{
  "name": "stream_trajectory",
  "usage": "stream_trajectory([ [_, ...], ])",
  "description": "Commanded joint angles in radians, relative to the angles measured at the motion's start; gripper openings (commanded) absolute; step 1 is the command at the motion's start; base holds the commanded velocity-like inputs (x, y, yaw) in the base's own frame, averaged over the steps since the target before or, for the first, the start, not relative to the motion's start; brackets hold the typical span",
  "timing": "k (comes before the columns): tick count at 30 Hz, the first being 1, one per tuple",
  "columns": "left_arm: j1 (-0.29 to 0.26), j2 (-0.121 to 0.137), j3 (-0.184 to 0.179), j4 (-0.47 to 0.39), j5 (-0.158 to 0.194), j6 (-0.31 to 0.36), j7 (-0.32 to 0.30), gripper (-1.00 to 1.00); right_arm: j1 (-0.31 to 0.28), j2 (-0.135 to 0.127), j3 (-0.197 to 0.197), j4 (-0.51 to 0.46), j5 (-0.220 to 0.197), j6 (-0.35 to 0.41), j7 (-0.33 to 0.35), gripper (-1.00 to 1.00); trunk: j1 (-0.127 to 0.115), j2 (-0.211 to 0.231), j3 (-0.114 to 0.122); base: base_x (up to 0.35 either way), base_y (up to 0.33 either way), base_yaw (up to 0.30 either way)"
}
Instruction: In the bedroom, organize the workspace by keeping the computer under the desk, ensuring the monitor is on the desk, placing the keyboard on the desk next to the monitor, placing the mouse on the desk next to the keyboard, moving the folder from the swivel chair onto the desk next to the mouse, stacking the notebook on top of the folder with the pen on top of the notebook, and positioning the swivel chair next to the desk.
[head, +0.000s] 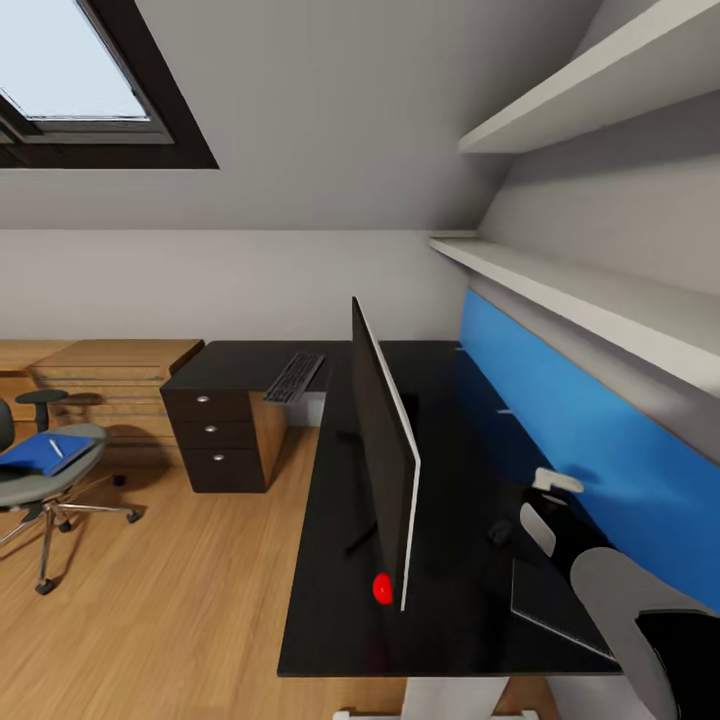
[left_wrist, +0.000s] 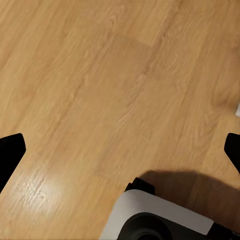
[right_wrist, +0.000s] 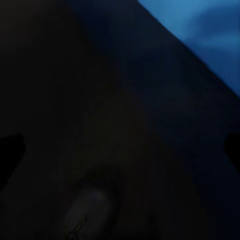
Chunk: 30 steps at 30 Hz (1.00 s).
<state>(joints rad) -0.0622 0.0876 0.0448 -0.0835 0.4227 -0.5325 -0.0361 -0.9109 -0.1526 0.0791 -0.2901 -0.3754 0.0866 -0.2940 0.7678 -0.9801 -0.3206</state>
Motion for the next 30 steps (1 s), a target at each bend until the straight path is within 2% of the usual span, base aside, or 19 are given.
stream_trajectory([
  [1, -0.001, 0.000, 0.004, 0.001, 0.001, -0.003, -0.004, 1.00, 0.000, -0.001, 0.008, -0.003, -0.002, 0.020, -0.007, 1.00, 0.000, -0.001, -0.001, 0.178, 0.000, 0.000],
  [8, -0.001, 0.001, 0.004, 0.001, 0.001, -0.003, -0.004, 1.00, 0.000, -0.001, 0.008, -0.003, 0.005, 0.065, -0.007, 1.00, 0.000, -0.001, -0.001, 0.224, 0.000, 0.000],
  [18, -0.001, 0.002, 0.009, 0.001, 0.001, -0.003, 0.000, 1.00, 0.000, -0.001, 0.007, -0.005, 0.005, 0.141, -0.002, 1.00, 0.000, -0.001, -0.001, 0.029, 0.000, 0.000],
  [23, -0.001, 0.007, 0.014, -0.018, 0.002, -0.001, 0.005, 1.00, 0.000, -0.001, 0.007, -0.009, 0.006, 0.148, -0.001, 1.00, 0.019, -0.036, -0.017, 0.001, 0.000, 0.000],
  [26, -0.001, 0.015, 0.017, -0.072, 0.002, 0.012, 0.004, 1.00, 0.000, -0.001, 0.007, -0.010, 0.007, 0.149, -0.001, 1.00, 0.031, -0.057, -0.026, 0.000, 0.000, 0.000],
  [27, -0.001, 0.038, 0.022, -0.190, 0.013, 0.103, 0.004, 1.00, 0.000, -0.001, 0.007, -0.010, 0.008, 0.150, -0.002, 1.00, 0.035, -0.064, -0.029, 0.000, 0.000, 0.000],
  [30, -0.001, 0.062, 0.026, -0.309, 0.035, 0.253, 0.004, 1.00, 0.000, -0.002, 0.007, -0.010, 0.008, 0.151, -0.002, 1.00, 0.046, -0.085, -0.039, 0.000, 0.000, 0.000],
])
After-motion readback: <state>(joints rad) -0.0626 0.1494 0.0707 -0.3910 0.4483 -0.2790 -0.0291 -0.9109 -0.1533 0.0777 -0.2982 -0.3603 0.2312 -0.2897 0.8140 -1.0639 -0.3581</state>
